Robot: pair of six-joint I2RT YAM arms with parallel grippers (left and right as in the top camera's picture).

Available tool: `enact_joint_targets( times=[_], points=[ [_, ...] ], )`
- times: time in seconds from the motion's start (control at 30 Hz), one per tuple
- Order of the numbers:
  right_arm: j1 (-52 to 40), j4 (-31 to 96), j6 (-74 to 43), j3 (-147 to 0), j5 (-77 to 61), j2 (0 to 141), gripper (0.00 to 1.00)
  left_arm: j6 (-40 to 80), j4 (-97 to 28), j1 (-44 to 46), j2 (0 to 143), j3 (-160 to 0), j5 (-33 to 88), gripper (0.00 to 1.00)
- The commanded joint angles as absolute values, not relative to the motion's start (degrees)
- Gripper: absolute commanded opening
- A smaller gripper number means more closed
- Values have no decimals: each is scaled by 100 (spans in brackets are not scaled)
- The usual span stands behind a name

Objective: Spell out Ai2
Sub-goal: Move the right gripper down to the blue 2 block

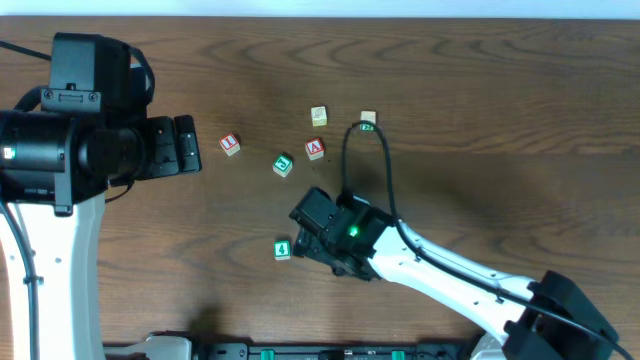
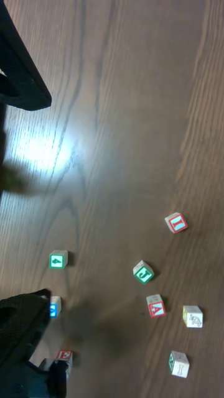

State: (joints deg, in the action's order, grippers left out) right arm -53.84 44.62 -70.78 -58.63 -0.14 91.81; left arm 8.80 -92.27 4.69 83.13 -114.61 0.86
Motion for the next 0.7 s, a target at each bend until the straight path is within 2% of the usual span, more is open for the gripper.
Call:
enact_joint_targets(
  times=[0.0, 0.3, 0.67],
  points=[
    [-5343, 4630, -5371, -5843, 377, 9177, 99, 904, -9601, 451, 8281, -11448, -60, 95],
    [-5343, 4713, -3400, -5843, 731, 9190, 99, 906, -9598, 451, 8281, -11448, -60, 95],
    [-5330, 4674, -2714, -5841, 843, 9356, 94, 978, -9596, 454, 8281, -11448, 3, 95]
  ],
)
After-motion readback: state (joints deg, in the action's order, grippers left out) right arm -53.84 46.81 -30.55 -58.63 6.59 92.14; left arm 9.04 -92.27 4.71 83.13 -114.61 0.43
